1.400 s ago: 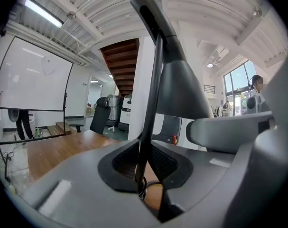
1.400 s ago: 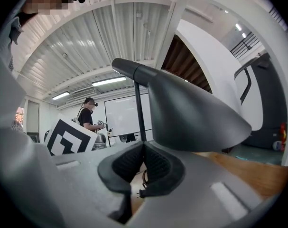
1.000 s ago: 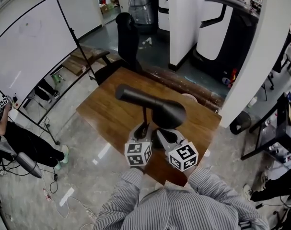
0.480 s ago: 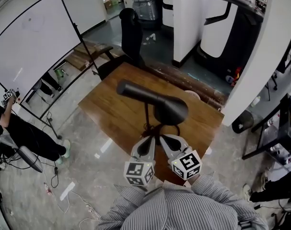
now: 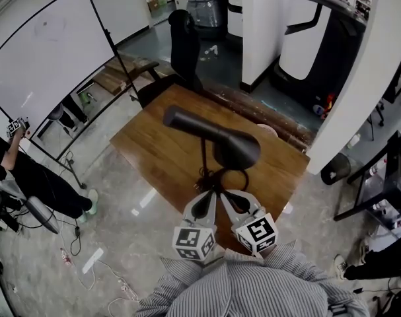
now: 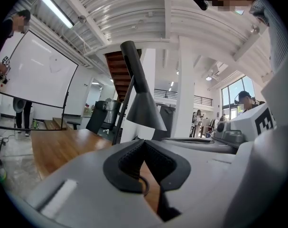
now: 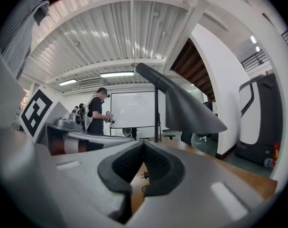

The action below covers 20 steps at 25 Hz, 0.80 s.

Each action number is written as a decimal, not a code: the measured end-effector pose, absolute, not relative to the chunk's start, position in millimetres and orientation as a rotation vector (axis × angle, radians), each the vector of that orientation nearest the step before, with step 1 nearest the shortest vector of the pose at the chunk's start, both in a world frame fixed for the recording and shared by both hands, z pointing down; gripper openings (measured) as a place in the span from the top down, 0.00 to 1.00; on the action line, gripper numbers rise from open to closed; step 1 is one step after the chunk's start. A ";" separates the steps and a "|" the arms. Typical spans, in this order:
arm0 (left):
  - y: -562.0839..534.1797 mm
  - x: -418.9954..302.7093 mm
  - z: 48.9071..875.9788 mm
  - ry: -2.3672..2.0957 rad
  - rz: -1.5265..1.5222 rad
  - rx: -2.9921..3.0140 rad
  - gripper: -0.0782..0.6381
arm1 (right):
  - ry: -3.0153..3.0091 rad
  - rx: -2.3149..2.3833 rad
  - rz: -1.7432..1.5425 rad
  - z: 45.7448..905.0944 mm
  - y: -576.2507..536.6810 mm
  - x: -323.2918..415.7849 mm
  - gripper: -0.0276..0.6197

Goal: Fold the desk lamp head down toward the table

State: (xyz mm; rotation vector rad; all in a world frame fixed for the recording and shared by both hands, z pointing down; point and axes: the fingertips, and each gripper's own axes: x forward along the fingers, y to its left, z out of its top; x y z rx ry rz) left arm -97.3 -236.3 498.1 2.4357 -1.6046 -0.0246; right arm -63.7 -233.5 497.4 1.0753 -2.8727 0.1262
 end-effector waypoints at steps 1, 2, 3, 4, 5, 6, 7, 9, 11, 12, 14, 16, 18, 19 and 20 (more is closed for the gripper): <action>-235.9 -97.6 499.0 -1.606 -0.022 2.431 0.89 | -2.871 1.080 0.144 498.5 -234.0 -62.8 0.96; -235.5 -97.6 499.9 -1.604 -0.021 2.426 0.88 | -2.870 1.084 0.162 499.4 -234.2 -61.8 0.96; -234.8 -97.2 500.6 -1.603 -0.019 2.424 0.88 | -2.868 1.087 0.177 500.1 -234.0 -60.9 0.96; -234.0 -96.5 500.9 -1.603 -0.015 2.424 0.89 | -2.864 1.089 0.185 500.5 -233.8 -60.1 0.96; -233.1 -95.4 500.8 -1.603 -0.012 2.426 0.88 | -2.860 1.090 0.185 500.7 -233.7 -59.2 0.96; -232.4 -94.1 500.7 -1.601 -0.011 2.427 0.89 | -2.856 1.092 0.181 500.8 -233.7 -58.1 0.96; -232.0 -92.6 501.1 -1.598 -0.010 2.429 0.89 | -2.854 1.093 0.178 500.9 -233.9 -56.9 0.96; -231.7 -90.8 503.2 -1.585 -0.007 2.431 0.89 | -2.855 1.093 0.175 501.1 -234.1 -55.6 0.96; -230.8 -90.9 505.2 -1.578 0.001 2.433 0.89 | -2.855 1.085 0.167 501.5 -233.2 -56.1 0.96; -230.2 -91.1 505.6 -1.577 0.003 2.432 0.89 | -2.853 1.081 0.164 501.5 -232.7 -56.4 0.96; -229.2 -90.6 505.7 -1.579 0.001 2.427 0.89 | -2.853 1.075 0.162 500.6 -232.3 -55.8 0.96; -229.4 -89.7 506.3 -1.583 -0.004 2.418 0.89 | -2.855 1.073 0.163 500.3 -233.2 -54.6 0.96; -230.3 -89.6 508.4 -1.586 -0.007 2.411 0.89 | -2.853 1.070 0.164 502.4 -234.7 -54.2 0.96; -231.0 -89.9 509.8 -1.586 -0.008 2.407 0.89 | -2.853 1.068 0.166 503.7 -235.4 -54.5 0.96; -231.7 -90.0 511.1 -1.586 -0.008 2.404 0.89 | -2.853 1.065 0.169 504.6 -235.7 -54.9 0.96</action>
